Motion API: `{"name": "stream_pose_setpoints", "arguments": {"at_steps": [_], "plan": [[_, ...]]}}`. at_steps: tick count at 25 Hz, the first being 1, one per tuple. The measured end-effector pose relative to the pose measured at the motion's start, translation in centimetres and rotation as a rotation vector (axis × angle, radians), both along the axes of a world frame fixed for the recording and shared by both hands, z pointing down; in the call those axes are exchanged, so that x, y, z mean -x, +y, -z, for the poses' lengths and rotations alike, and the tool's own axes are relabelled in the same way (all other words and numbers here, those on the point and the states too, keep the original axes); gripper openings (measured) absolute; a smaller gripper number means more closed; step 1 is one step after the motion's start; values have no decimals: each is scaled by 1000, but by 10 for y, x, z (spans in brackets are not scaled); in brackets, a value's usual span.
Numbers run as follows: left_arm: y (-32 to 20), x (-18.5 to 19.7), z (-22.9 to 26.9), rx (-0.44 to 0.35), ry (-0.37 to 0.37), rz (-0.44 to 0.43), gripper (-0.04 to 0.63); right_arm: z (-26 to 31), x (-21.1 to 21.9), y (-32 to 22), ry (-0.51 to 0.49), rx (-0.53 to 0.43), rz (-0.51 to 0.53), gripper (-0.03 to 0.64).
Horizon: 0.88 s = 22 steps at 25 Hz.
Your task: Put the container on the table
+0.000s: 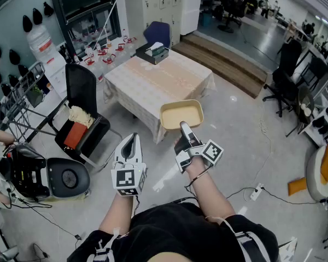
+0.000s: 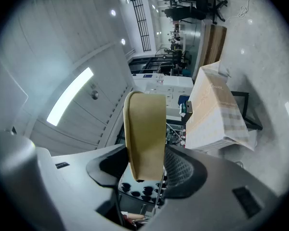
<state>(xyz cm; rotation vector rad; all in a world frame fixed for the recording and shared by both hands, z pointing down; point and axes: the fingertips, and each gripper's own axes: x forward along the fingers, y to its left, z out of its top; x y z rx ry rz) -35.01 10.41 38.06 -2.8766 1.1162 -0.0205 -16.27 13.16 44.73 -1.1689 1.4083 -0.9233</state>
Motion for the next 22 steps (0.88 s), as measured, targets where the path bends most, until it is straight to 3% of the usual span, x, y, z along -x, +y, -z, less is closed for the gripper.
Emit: {"name": "stream_pose_setpoints", "arguments": {"at_steps": [10,22], "plan": [[15,-15,-5,25,-5,20,12,0,-21,21,-41,-28,-14,247],[56,-57,-15,-1,-8,70,12,-15,-66,56,-31,-35,21,247]]}}
